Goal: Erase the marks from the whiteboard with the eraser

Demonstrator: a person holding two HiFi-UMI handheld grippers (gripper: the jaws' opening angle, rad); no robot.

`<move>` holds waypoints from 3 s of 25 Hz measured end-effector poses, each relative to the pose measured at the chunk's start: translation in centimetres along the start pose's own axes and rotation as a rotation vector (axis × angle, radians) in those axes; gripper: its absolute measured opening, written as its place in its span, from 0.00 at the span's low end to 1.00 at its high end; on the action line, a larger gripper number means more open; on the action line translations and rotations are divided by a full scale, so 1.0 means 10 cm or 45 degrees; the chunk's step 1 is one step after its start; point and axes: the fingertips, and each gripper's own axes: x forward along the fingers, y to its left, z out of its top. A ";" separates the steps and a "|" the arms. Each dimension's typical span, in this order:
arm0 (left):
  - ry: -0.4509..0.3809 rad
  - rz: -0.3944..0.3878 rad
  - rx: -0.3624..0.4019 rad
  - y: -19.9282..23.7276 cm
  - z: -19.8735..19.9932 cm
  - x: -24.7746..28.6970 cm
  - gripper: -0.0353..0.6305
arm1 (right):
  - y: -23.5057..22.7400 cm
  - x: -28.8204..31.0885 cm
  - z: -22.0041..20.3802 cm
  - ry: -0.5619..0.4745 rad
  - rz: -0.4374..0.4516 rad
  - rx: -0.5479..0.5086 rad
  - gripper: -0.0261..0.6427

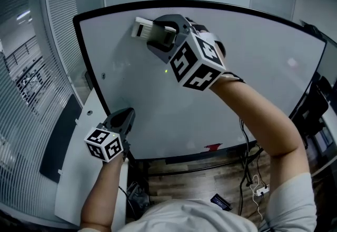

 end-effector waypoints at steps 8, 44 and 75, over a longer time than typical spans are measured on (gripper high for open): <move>0.031 0.003 0.006 0.21 -0.21 -0.36 0.06 | 1.16 0.29 -0.03 -0.005 0.102 -0.022 0.38; 0.039 0.052 -0.007 0.51 -0.09 -0.93 0.06 | 1.70 0.94 0.47 0.078 0.296 0.000 0.38; 0.014 -0.016 0.039 0.23 0.17 -0.37 0.06 | 0.90 0.44 0.18 0.036 0.093 -0.023 0.38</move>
